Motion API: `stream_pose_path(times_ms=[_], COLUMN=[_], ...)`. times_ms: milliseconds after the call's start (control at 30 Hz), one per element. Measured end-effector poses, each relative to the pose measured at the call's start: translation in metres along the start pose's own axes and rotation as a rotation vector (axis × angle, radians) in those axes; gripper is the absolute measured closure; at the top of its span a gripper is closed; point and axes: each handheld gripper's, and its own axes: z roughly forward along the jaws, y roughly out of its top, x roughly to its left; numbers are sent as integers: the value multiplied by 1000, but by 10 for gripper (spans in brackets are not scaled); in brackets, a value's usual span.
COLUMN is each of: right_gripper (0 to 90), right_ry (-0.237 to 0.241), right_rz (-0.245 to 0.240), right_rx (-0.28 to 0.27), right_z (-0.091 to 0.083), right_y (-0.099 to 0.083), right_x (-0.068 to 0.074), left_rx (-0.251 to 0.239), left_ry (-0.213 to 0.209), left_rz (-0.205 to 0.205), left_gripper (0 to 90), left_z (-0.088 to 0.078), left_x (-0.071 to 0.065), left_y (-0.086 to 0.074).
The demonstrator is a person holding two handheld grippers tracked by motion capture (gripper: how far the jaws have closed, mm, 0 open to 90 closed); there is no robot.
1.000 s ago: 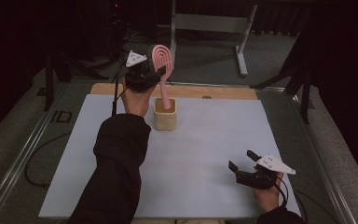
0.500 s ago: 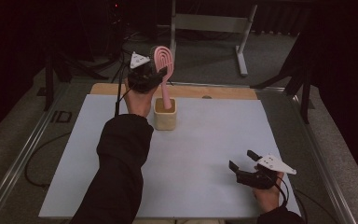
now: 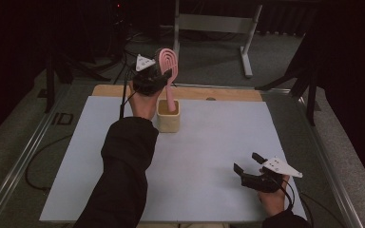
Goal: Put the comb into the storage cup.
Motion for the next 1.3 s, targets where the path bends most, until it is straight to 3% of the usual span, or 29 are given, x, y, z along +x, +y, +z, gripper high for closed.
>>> stream_pose_path(times_ms=[533, 1300], right_gripper=[113, 115], right_ry=[2, -1], right_rz=[5, 7], right_rx=[-3, 3], right_z=[0, 0], right_y=[0, 0], right_x=[0, 0], left_rx=[-1, 1], left_ry=[0, -2], left_rz=[-40, -39], left_gripper=[651, 651], left_z=[3, 4], left_x=[1, -5], left_y=[-13, -20])
